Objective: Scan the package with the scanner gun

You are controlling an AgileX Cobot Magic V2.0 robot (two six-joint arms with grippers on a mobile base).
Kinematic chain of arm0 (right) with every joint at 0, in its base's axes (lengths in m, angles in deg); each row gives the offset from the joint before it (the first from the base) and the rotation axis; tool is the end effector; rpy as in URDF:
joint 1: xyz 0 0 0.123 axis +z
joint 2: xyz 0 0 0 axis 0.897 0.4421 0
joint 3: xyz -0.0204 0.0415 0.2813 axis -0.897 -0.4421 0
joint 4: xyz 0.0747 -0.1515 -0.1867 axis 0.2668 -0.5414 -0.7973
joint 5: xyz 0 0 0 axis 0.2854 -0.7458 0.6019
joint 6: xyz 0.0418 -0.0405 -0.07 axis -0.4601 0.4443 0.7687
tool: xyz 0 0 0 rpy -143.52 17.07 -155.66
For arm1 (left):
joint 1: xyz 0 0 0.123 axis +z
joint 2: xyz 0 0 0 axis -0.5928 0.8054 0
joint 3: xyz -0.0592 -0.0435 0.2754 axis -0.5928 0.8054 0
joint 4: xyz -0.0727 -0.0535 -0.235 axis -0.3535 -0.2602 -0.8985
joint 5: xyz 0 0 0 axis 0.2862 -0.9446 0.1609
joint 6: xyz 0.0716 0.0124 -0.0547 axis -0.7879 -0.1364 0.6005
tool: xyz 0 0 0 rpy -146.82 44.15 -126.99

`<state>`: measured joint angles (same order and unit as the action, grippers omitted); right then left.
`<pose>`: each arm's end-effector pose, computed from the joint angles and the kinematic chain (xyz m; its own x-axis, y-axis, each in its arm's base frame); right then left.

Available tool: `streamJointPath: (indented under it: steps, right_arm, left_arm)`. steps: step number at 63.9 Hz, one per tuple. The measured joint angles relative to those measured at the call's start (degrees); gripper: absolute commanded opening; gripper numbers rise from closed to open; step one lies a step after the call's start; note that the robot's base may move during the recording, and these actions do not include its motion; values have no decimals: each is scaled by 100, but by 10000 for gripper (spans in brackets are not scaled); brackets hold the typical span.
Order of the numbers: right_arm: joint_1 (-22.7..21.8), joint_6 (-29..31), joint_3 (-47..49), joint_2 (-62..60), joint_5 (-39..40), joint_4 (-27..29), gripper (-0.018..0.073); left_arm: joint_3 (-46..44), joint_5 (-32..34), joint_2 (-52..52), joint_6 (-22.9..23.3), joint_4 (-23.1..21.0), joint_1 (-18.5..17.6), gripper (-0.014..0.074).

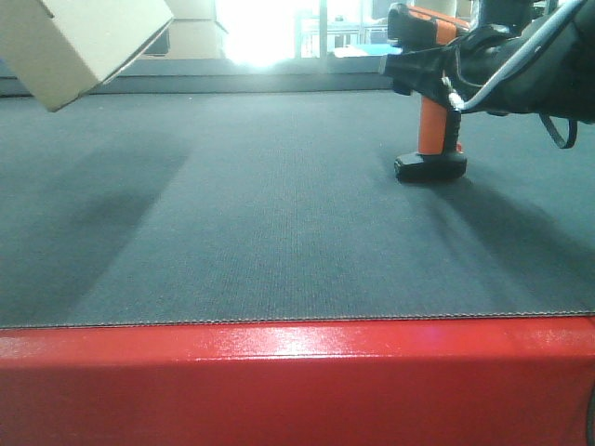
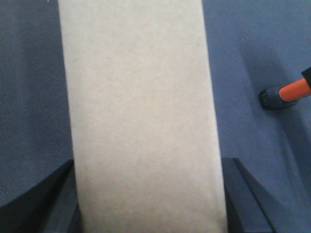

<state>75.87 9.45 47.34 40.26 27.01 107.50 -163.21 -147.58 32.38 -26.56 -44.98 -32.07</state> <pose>0.4197 0.0682 0.1902 -0.1301 0.2324 -0.9639 0.0605 0.9722 0.2263 0.3730 -0.0063 0.4118 -0.8075 -0.0515 -0.5876 0.1577 0.9411 -0.2992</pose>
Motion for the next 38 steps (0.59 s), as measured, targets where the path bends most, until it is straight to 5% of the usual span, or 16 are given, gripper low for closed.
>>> streamJointPath:
  steps: [10, 30, 38]
  right_arm:
    - [0, 4, 0, 0, 0, 10, -171]
    - [0, 18, 0, -221, -411, 21, -154]
    - [0, 545, -12, -587, -685, 10, -154]
  left_arm:
    - [0, 0, 0, 0, 29, 0, -111]
    - [0, 0, 0, 0, 29, 0, -111]
    - [0, 0, 0, 0, 29, 0, -111]
